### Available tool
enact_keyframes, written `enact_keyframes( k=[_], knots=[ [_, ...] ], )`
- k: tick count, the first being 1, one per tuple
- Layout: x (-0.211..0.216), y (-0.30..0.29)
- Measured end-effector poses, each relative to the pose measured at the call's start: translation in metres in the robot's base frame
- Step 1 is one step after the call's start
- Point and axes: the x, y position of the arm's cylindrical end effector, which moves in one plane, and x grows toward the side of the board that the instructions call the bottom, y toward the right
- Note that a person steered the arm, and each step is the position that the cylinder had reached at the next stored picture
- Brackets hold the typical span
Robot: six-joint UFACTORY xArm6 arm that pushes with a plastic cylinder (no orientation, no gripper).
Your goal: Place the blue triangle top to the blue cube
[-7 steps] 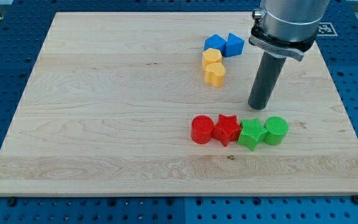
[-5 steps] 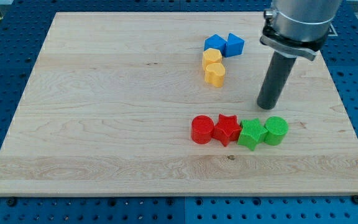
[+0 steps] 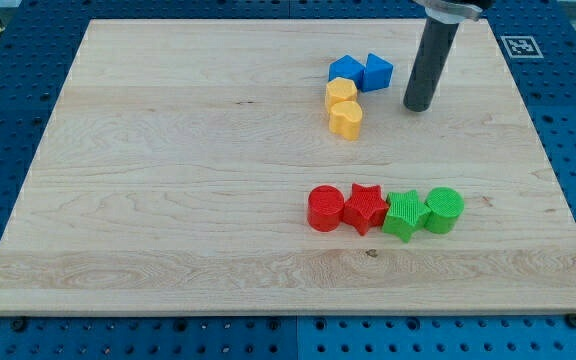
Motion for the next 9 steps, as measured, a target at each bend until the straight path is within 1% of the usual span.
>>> enact_keyframes(
  k=[1,2,3,4,6,7,9],
  knots=[
    [-0.02,-0.018],
    [-0.037,-0.019],
    [-0.064,-0.02],
    [-0.064,-0.017],
    [-0.09,-0.022],
    [-0.094,-0.021],
    [-0.094,-0.051]
  ],
)
